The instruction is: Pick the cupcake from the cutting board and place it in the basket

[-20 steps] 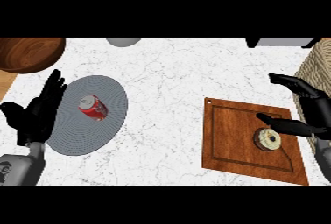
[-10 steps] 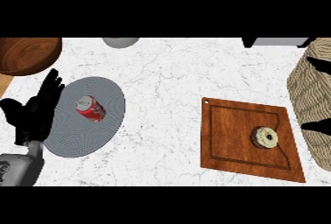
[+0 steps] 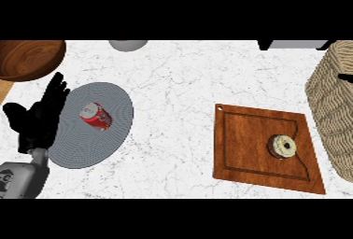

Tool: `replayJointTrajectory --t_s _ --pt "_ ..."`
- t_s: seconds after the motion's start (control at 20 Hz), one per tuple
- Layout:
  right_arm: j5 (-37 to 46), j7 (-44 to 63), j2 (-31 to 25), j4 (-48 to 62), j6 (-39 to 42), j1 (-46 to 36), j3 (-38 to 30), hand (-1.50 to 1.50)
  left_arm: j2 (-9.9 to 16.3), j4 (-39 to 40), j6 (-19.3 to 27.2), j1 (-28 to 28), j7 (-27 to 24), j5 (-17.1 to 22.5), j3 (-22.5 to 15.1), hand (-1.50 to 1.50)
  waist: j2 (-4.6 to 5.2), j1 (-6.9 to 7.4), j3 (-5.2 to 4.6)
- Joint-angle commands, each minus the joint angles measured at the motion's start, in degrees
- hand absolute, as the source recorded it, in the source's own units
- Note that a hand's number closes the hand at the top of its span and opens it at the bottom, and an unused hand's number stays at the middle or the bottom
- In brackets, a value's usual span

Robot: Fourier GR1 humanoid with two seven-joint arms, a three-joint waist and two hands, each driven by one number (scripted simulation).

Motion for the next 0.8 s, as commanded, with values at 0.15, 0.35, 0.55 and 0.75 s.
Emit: replayJointTrajectory --t_s 0.15,0.35,0.55,0.75 --pt "3.23 -1.28 5.61 -1.08 1.99 4.92 -4.40 -1.50 0.80 -4.02 -2.64 3.01 1.40 -0.59 3.08 0.00 0.05 0.31 0.09" --pt "5.87 -0.49 11.81 -3.62 -2.07 7.76 -4.29 -1.50 -3.50 -3.27 0.70 0.19 3.34 -3.90 0.58 0.00 0.06 0.04 0.11" --pt "10.05 -5.45 15.83 1.15 -0.63 6.95 -4.83 -1.50 -2.70 -1.19 -3.56 0.83 1.12 -3.32 3.15 0.00 0.13 0.35 0.09" --pt "11.82 -2.75 20.05 3.00 1.44 2.03 -5.35 -1.50 -5.54 -4.24 -2.14 3.07 1.56 -6.35 1.90 0.00 0.14 0.67 0.09"
